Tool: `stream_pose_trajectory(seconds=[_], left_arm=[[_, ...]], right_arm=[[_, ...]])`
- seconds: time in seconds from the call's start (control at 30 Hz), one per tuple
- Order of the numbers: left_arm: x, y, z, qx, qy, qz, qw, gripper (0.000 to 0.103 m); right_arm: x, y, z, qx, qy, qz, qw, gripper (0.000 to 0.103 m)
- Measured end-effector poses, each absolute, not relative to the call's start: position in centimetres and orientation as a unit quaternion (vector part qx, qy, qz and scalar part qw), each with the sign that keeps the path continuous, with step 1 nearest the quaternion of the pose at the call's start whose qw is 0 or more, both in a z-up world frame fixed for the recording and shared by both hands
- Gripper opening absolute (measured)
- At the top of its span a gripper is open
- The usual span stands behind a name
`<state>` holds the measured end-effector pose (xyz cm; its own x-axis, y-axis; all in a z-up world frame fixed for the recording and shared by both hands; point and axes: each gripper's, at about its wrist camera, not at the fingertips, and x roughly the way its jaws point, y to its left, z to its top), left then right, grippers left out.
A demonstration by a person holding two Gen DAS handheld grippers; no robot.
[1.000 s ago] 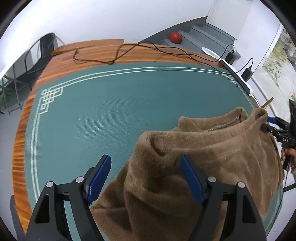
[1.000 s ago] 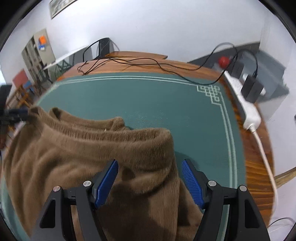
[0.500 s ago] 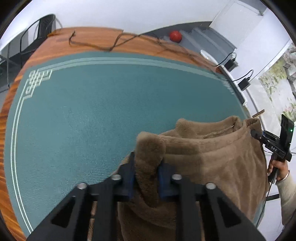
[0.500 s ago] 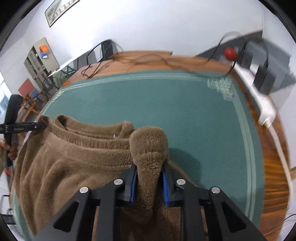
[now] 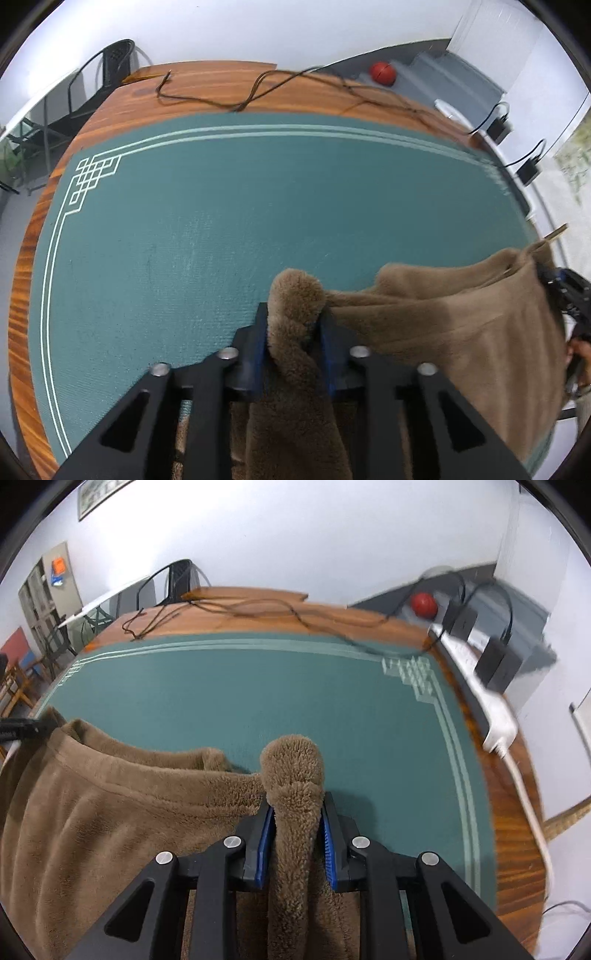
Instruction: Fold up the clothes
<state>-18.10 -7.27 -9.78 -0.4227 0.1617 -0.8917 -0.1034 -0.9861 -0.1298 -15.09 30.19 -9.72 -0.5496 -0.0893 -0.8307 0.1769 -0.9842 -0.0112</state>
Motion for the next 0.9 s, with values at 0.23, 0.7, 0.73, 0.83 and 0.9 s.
stream_pose_trajectory(seconds=[0.23, 0.7, 0.73, 0.83, 0.9], left_arm=[[-17.3, -8.9, -8.3, -0.529, -0.029, 0.847, 0.033, 0.080], [-10.1, -3.7, -5.3, -0.503, 0.034, 0.860, 0.082, 0.081], [-10.2, -3.6, -6.1, -0.509, 0.038, 0.856, 0.077, 0.081], [-10.7, -4.0, -8.4, -0.530, 0.037, 0.845, 0.059, 0.081], [-11.0, -4.7, -9.7, -0.538, 0.028, 0.841, 0.055, 0.082]], right_arm=[[-13.9, 31.7, -7.7, 0.452, 0.034, -0.890, 0.053, 0.067], [-6.7, 27.0, -6.0, 0.447, 0.033, -0.884, 0.136, 0.073], [-6.8, 26.9, -6.7, 0.456, 0.032, -0.879, 0.134, 0.073], [-7.6, 27.5, -9.0, 0.480, 0.029, -0.869, 0.116, 0.073], [-7.8, 28.3, -10.7, 0.494, 0.028, -0.862, 0.106, 0.073]])
